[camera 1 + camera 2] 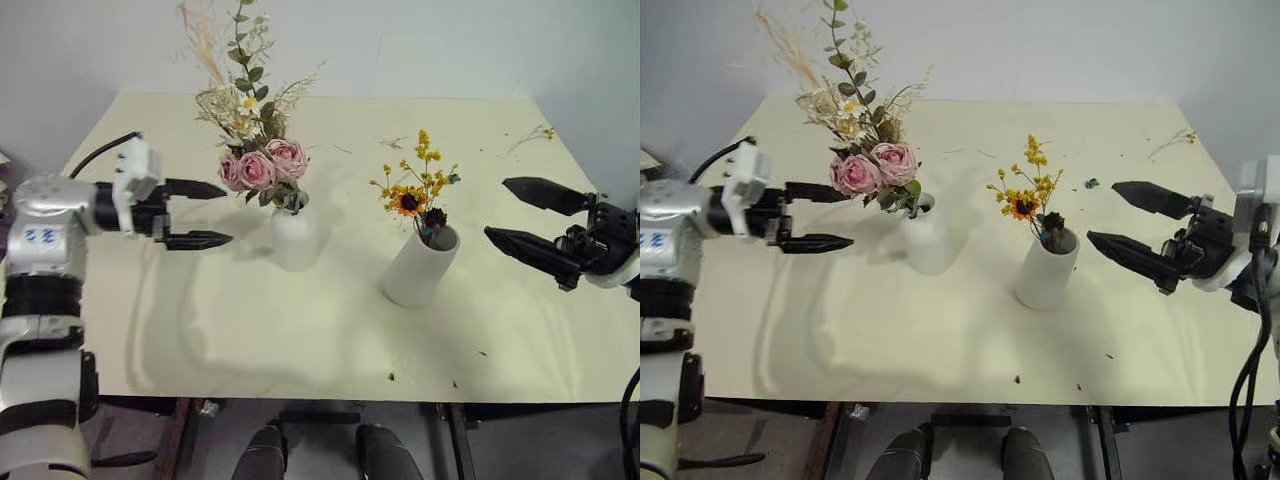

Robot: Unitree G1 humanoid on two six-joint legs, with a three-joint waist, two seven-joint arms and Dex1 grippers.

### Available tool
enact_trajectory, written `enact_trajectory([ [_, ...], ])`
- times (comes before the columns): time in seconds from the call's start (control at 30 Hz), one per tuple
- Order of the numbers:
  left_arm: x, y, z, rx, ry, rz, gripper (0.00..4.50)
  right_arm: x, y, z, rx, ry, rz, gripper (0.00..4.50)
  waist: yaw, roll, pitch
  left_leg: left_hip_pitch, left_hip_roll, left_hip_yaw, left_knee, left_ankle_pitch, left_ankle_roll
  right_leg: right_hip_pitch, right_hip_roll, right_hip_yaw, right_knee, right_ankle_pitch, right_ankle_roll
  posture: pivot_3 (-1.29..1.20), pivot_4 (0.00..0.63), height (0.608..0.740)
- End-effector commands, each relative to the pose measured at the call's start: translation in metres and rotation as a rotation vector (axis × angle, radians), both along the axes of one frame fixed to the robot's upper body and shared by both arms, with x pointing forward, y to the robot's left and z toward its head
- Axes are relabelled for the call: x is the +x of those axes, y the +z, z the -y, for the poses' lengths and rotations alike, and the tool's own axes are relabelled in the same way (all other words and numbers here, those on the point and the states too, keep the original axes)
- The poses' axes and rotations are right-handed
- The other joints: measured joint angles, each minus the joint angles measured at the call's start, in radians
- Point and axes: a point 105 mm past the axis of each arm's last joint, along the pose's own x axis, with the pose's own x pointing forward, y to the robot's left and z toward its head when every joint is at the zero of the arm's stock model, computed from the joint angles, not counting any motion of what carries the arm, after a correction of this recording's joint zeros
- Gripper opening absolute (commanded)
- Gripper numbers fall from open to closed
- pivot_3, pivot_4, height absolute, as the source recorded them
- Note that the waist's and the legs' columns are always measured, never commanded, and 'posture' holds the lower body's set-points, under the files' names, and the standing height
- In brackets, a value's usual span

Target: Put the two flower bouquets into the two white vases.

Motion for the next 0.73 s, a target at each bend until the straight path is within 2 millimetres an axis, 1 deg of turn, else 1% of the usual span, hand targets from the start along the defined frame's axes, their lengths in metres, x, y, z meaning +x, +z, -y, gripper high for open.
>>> enact_trajectory([
  [0.03,-0.017,0.016,-0.004,-0.064,0.028,0.058,4.46,-0.001,0.004,0.003,-0.06,0.013,0.016,4.5,0.002,0.0,0.0,0.0,0.001,0.0,0.0,0.0,0.0,0.0,0.001,0.0,0.001,0.0,0.0,0.0,0.15,0.74],
  [0.13,-0.033,0.011,-0.007,-0.11,0.075,0.064,4.46,0.01,0.0,0.008,-0.102,0.002,-0.009,4.5,0.001,0.0,0.0,0.001,0.001,0.0,0.0,0.0,0.0,0.0,0.001,0.0,0.002,0.0,-0.001,0.0,0.15,0.74],
  [0.17,-0.036,0.012,-0.007,-0.121,0.085,0.072,4.46,0.013,-0.002,0.011,-0.112,-0.006,-0.012,4.5,0.002,0.0,0.0,0.001,0.001,0.0,0.0,0.0,0.0,0.0,0.001,0.0,0.002,0.0,-0.001,0.0,0.15,0.74],
  [0.2,-0.037,0.012,-0.002,-0.127,0.089,0.077,4.46,0.015,-0.002,0.017,-0.118,-0.012,-0.015,4.5,0.003,0.0,0.0,0.001,0.002,0.0,0.0,0.001,0.0,0.0,0.001,0.0,0.001,0.001,-0.002,0.0,0.15,0.74],
  [0.27,-0.045,0.016,-0.003,-0.166,0.096,0.081,4.46,0.027,-0.002,0.022,-0.118,-0.047,-0.004,4.5,0.006,0.0,0.0,0.001,0.001,0.0,0.0,0.001,0.0,0.0,0.001,-0.001,0.001,0.001,-0.003,0.0,0.15,0.74],
  [0.37,-0.05,0.018,-0.002,-0.181,0.099,0.104,4.46,0.038,-0.003,0.028,-0.139,-0.056,-0.002,4.5,0.006,0.0,0.0,0.001,0.001,0.0,0.0,0.002,-0.001,0.0,0.001,-0.001,0.0,0.003,-0.003,0.0,0.15,0.74],
  [0.5,-0.052,0.017,0.003,-0.187,0.089,0.098,4.46,0.045,-0.013,0.041,-0.241,-0.065,-0.015,4.5,0.005,0.0,0.0,0.001,0.001,0.001,0.0,0.002,-0.001,0.0,0.001,-0.001,0.0,0.003,-0.003,0.0,0.15,0.74],
  [0.57,-0.05,0.015,0.002,-0.192,0.107,0.102,4.46,0.047,-0.015,0.047,-0.232,-0.067,-0.036,4.5,0.005,0.0,0.0,0.001,0.001,0.001,-0.001,0.002,-0.001,0.0,0.001,-0.001,-0.001,0.003,-0.003,0.0,0.15,0.74],
  [0.6,-0.048,0.016,0.001,-0.2,0.115,0.108,4.46,0.045,-0.018,0.048,-0.246,-0.05,-0.068,4.5,0.005,0.0,0.0,0.001,0.001,0.001,-0.001,0.002,-0.001,0.0,0.001,-0.001,-0.001,0.003,-0.003,0.0,0.15,0.74],
  [0.67,-0.046,0.015,0.0,-0.206,0.118,0.115,4.46,0.043,-0.021,0.051,-0.284,-0.05,-0.065,4.5,0.005,0.0,0.0,0.001,0.001,0.001,-0.002,0.002,-0.001,-0.001,0.001,-0.001,-0.001,0.003,-0.003,0.0,0.15,0.74],
  [0.73,-0.044,0.014,0.003,-0.204,0.116,0.118,4.46,0.041,-0.02,0.053,-0.274,-0.043,-0.072,4.5,0.005,0.0,0.0,0.0,0.002,0.001,-0.002,0.002,-0.001,-0.002,0.001,-0.001,0.0,0.003,-0.004,0.0,0.15,0.74],
])
